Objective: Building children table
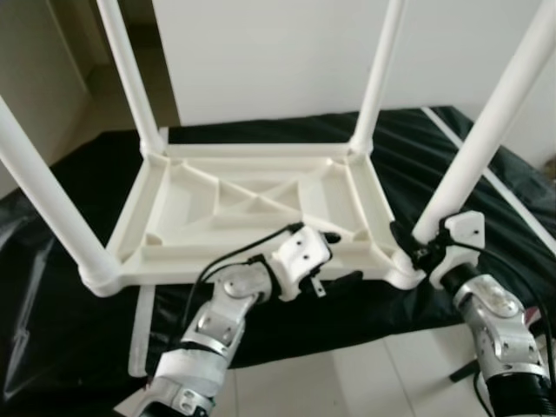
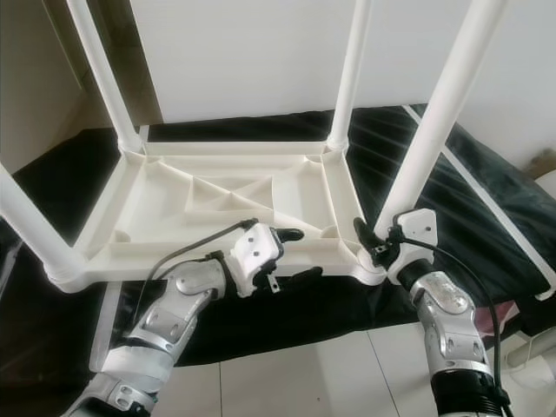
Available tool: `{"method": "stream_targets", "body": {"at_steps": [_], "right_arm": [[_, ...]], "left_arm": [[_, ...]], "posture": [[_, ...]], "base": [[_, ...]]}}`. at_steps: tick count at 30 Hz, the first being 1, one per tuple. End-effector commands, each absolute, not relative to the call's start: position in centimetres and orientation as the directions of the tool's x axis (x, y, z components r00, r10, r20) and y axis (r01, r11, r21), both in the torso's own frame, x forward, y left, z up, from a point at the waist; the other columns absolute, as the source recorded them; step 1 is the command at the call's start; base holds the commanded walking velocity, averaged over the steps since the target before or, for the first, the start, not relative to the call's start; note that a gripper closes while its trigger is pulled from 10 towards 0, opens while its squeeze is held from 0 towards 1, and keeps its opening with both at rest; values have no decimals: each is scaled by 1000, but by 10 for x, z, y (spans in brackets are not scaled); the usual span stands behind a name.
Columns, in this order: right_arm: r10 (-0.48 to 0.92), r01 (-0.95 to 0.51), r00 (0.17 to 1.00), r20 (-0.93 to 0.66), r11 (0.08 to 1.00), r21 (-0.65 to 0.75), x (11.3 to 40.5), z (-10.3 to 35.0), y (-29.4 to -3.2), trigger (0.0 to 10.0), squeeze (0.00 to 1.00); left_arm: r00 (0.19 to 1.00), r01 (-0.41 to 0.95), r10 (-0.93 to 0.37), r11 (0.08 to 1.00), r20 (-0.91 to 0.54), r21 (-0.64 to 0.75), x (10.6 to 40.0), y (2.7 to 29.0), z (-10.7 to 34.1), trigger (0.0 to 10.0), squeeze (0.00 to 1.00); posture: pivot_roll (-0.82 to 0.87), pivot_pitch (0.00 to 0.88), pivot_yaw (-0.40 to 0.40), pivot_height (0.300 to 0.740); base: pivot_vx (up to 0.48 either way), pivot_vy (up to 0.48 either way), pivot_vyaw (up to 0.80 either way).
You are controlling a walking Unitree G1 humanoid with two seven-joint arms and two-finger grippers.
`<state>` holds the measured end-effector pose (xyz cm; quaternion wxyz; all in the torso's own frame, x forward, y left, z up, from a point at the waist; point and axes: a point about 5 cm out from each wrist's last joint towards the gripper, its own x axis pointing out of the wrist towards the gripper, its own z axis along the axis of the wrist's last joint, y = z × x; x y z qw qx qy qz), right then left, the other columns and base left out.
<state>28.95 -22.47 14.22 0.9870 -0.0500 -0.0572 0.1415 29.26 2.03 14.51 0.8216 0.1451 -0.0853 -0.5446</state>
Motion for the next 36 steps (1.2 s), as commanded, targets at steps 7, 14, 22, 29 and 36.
{"method": "stream_targets", "body": {"at_steps": [7,14,22,29,36], "right_arm": [[-3,1,998,67,1000,28,287,129,-215,10000,0],[-298,300,954,-34,948,110,289,118,-201,10000,0],[-409,418,909,-87,887,195,294,115,-182,10000,0],[-391,396,918,-70,891,221,294,120,-179,10000,1000],[-357,347,934,3,908,236,293,131,-177,10000,1000]], "left_arm": [[558,774,-830,531,26,344,301,25,147,10000,0],[563,764,-826,536,32,359,299,28,145,10000,0],[569,759,-821,546,47,355,297,29,147,10000,0],[569,760,-821,548,51,350,295,31,146,10000,0],[570,758,-820,550,52,350,295,31,148,10000,0]], "posture": [[-7,0,-30,740],[7,0,-33,740],[20,0,-36,740],[24,0,-33,740],[23,0,-33,740]], "base": [[0,0,0],[0,0,0],[0,0,0],[0,0,0],[0,0,0]]}}
